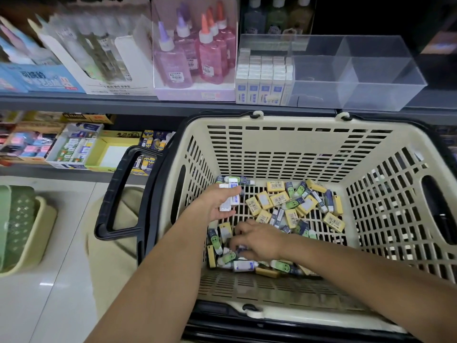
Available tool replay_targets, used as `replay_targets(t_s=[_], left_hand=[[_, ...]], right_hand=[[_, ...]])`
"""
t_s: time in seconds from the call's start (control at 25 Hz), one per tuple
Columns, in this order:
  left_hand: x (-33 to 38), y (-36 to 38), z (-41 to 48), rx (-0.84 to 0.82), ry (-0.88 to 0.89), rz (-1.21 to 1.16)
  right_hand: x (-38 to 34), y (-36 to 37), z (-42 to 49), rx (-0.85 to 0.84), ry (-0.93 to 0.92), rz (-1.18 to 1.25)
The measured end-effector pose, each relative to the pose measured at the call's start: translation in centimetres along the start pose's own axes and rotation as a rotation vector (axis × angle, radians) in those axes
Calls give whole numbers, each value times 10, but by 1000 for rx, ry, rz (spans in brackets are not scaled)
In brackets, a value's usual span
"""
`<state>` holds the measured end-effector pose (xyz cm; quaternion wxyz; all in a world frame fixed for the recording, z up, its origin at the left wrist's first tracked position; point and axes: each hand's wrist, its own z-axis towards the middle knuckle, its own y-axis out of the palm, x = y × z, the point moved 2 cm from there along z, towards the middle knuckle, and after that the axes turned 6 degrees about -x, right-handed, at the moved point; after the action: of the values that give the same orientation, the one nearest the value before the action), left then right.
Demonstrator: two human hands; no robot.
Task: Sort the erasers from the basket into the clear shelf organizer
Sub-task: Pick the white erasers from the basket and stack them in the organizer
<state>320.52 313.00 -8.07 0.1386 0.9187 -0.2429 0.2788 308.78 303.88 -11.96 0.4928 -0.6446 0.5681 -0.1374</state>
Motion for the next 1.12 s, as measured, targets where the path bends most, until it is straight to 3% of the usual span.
replay_targets(t_s=[0.16,0.24,0.32,0.44,0.64,0.72,0.84,0.92,1.0,1.12], left_hand=[[-2,0,2,4,-14,33],[-1,1,3,6,-15,41],[-2,1,3,-2,-19,50],[-3,1,2,-10,-20,48],[0,1,2,0,9,46],[0,1,2,11,14,57],[0,1,2,17,2,66],[0,1,2,12,-2,66],[-1,1,3,11,-2,63],[-1,1,3,9,0,67]], right_hand=[[34,-17,-14,187,221,-41],[36,-15,-18,254,241,-88],[18,-8,-15,237,111,-20],[-12,5,-1,42,25,16],[13,-8,-6,162,307,61],[17,-10,-9,196,309,13],[-1,-3,-5,27,166,116],[-8,5,0,-149,165,23],[-7,7,3,-204,188,-46],[-8,3,3,-200,205,62]])
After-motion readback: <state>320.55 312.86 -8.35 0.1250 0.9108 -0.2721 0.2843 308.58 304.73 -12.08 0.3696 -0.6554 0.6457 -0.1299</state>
